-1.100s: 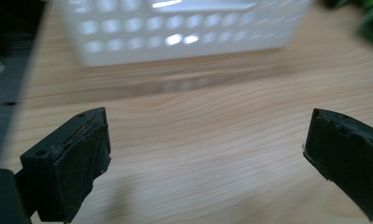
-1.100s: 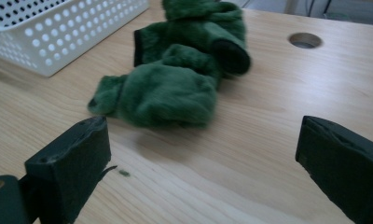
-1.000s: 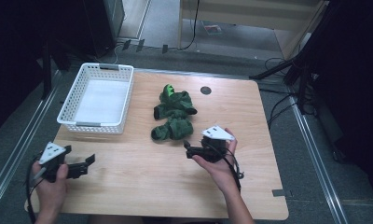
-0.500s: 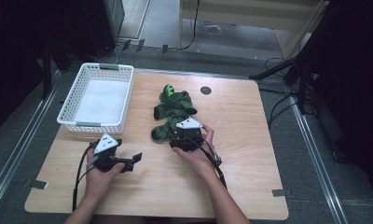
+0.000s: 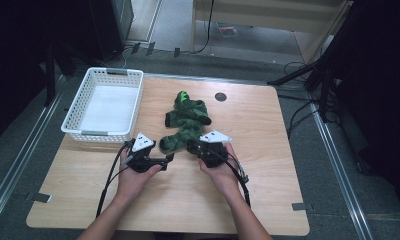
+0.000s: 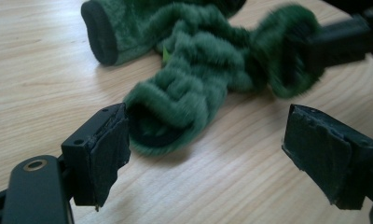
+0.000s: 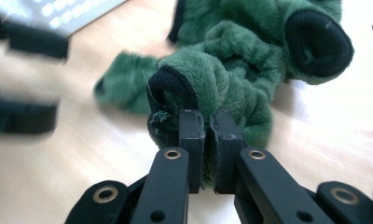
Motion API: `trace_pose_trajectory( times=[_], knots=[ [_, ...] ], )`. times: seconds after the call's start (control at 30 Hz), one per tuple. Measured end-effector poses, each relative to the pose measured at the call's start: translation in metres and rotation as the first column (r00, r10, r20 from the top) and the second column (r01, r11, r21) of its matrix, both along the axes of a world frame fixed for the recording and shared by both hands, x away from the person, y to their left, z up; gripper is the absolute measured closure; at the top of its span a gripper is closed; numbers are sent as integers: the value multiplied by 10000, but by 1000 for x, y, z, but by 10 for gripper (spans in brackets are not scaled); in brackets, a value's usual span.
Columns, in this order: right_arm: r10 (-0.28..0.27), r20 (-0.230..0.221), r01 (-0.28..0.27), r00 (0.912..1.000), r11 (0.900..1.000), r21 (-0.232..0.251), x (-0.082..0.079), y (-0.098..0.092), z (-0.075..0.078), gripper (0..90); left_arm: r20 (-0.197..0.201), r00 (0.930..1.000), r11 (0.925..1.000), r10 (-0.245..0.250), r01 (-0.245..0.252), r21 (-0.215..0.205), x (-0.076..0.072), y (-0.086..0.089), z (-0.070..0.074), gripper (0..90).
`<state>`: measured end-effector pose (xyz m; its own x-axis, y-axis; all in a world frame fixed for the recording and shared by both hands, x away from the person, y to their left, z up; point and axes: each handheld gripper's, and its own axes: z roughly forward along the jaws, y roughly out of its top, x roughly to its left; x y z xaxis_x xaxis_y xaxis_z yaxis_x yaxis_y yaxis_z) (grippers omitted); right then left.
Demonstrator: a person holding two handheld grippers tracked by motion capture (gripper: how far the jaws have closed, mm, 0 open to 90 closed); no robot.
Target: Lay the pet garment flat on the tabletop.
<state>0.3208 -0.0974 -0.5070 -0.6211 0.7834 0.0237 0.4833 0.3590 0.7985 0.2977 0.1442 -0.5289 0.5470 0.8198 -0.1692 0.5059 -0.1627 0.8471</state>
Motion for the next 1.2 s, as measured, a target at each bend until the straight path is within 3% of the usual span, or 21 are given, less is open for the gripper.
trace_pose_trajectory(
  times=[0.1,0.13,0.23,0.3,0.33,0.37,0.4,0.47,0.5,0.6,0.63,0.67,0.73,0.77,0.8,0.87,0.9,0.97,1.0,1.07,1.2],
  knots=[
    [284,-18,-285,9996,9993,-242,-16,-9,1,859,91,9999,10000,-96,96,-11,-2,1,2,150],
    [503,-155,-509,9986,9979,-407,-33,-22,-1,860,126,9998,9997,-150,153,-194,-4,3,5,151],
    [546,-418,-560,9976,9979,-324,-44,-35,-2,848,137,9998,9994,-144,148,-304,-3,3,6,157],
    [856,-701,-843,9939,9962,218,-53,-56,2,604,23,10000,9996,16,-15,-279,3,0,7,165],
    [856,-701,-843,9939,9962,218,-53,-56,2,604,23,10000,9996,16,-15,-279,3,0,7,174],
    [815,-483,-786,9955,9952,590,-52,-64,11,461,-54,9999,9997,111,-112,-234,10,-3,7,195],
    [815,-483,-786,9955,9952,590,-52,-64,11,461,-54,9999,9997,111,-112,-234,10,-3,7,217],
    [219,68,-226,9997,9910,1317,-38,-73,29,438,-258,9983,9979,524,-534,-374,25,-8,10,235],
    [219,68,-226,9997,9910,1317,-38,-73,29,438,-258,9983,9979,524,-534,-374,25,-8,10,253],
    [-640,399,570,9972,9858,1580,-2,-75,39,479,-380,9945,9948,974,-984,-253,43,-14,14,315],
    [-640,399,570,9972,9858,1580,-2,-75,39,479,-457,9934,9940,1055,-1067,-244,48,-16,14,315],
    [-1213,-129,1218,9925,9798,1589,19,-74,34,471,-614,9918,9933,1119,-1134,-215,56,-19,14,356],
    [-1344,-403,1392,9901,9760,1674,26,-74,31,458,-894,9892,9931,1158,-1171,-95,68,-24,12,394],
    [-1235,-837,1369,9888,9740,1804,36,-72,25,444,-1014,9880,9931,1168,-1170,42,74,-27,9,394],
    [-1240,-1124,1380,9859,9823,1268,46,-64,14,421,-1294,9833,9918,1281,-1267,192,85,-31,4,409],
    [-1291,-1044,1364,9861,9884,670,49,-57,5,526,-1580,9794,9920,1257,-1253,126,92,-34,0,425],
    [-1331,-960,1384,9864,9890,512,50,-55,2,606,-1858,9741,9916,1291,-1270,228,102,-38,-6,452],
    [-1491,-757,1514,9859,9882,253,49,-51,-2,795,-1937,9733,9921,1234,-1251,33,107,-40,-9,553],
    [-1425,-784,1467,9867,9879,511,49,-52,-2,830,-1937,9733,9921,1234,-1251,33,107,-40,-9,646],
    [-1383,-655,1428,9882,9873,696,47,-55,0,853,-2270,9730,9981,423,-515,-349,105,-41,-9,822],
    [-1255,-487,1296,9909,9872,928,40,-60,6,857,-2447,9685,9980,-470,351,-528,97,-40,-6,873]
  ],
)
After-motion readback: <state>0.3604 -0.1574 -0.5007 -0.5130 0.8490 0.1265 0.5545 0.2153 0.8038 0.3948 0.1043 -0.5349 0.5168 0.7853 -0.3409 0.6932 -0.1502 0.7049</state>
